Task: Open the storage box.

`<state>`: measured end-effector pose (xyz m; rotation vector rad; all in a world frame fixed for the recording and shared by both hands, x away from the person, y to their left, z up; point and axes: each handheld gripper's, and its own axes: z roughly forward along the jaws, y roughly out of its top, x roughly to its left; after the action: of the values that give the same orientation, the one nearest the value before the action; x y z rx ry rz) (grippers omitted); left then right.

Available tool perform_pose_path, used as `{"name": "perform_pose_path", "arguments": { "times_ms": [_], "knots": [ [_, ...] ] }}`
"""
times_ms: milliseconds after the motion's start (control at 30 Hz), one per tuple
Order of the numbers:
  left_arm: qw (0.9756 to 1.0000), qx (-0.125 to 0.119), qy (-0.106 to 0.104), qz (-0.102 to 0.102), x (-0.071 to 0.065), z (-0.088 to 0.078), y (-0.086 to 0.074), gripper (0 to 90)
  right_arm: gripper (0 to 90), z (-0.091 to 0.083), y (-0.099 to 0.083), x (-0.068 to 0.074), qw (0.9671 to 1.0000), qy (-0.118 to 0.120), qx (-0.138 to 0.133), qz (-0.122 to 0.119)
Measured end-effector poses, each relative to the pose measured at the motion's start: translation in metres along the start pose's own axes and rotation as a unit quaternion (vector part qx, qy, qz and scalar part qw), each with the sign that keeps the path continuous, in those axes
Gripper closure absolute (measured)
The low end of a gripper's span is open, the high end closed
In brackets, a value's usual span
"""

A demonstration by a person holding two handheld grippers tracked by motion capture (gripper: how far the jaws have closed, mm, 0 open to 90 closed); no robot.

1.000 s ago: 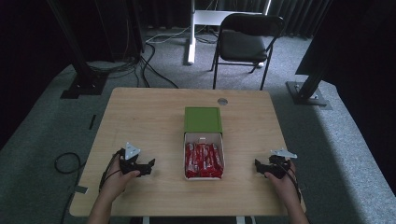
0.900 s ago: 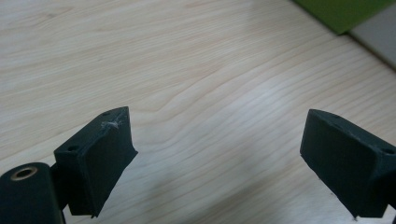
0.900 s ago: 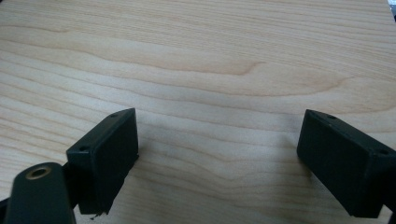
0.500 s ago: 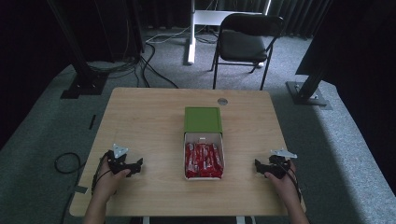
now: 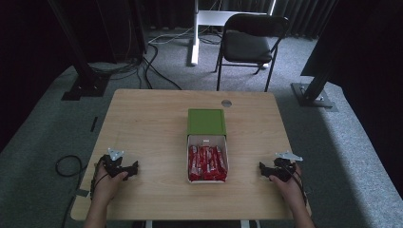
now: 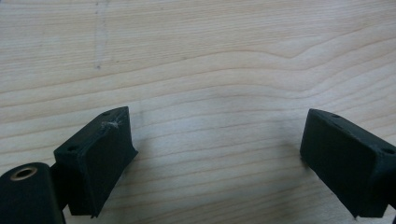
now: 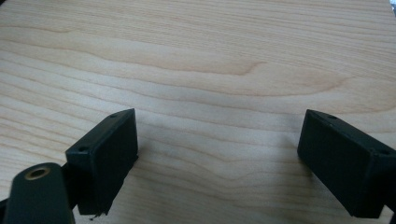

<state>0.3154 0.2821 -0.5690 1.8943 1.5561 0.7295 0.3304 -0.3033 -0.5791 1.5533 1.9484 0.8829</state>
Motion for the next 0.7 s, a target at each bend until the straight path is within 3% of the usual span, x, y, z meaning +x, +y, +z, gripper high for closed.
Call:
{"name": "perform_pose_path", "arguments": {
  "times_ms": [133,700],
  "knots": [
    [0.9998,0.007,-0.003,-0.019,0.0017,0.0009,0.0003,9.4,11.1,0.0002,0.0001,0.0004,1.0,0.0,0.001,-0.002],
    [0.9994,0.007,0.009,-0.033,-0.0002,0.0023,0.0014,9.0,11.1,0.0002,0.0001,0.0005,1.0,0.0,0.001,-0.003]
  ]
}}
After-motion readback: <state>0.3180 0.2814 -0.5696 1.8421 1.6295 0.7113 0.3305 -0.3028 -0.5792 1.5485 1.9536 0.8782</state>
